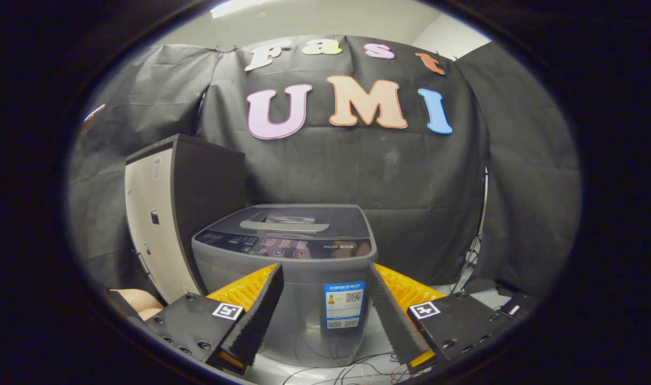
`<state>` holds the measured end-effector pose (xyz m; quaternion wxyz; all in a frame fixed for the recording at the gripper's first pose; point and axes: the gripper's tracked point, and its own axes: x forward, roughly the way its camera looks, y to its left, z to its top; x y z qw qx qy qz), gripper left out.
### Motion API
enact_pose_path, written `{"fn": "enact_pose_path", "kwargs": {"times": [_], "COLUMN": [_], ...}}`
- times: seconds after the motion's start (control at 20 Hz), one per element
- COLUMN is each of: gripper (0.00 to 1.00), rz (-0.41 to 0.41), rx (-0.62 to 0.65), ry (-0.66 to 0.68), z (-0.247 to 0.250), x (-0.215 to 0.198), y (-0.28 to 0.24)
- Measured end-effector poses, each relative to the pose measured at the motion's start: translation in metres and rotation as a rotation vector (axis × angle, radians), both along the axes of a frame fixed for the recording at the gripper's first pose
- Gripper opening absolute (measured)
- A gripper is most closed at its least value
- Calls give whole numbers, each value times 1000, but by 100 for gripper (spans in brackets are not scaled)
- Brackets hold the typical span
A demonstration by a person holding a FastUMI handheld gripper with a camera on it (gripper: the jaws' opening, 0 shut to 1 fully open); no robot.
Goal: Put the clothes into the washing machine and then close the washing machine lid.
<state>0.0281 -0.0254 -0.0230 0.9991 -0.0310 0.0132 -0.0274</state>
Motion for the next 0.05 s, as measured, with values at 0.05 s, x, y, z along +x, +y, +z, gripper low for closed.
{"fn": "enact_pose_path", "kwargs": {"times": [0.05], "gripper": [97], "rz": [1], "rx": [-1], "ry": [-4], "z": [0], "x": [0], "y": [1]}}
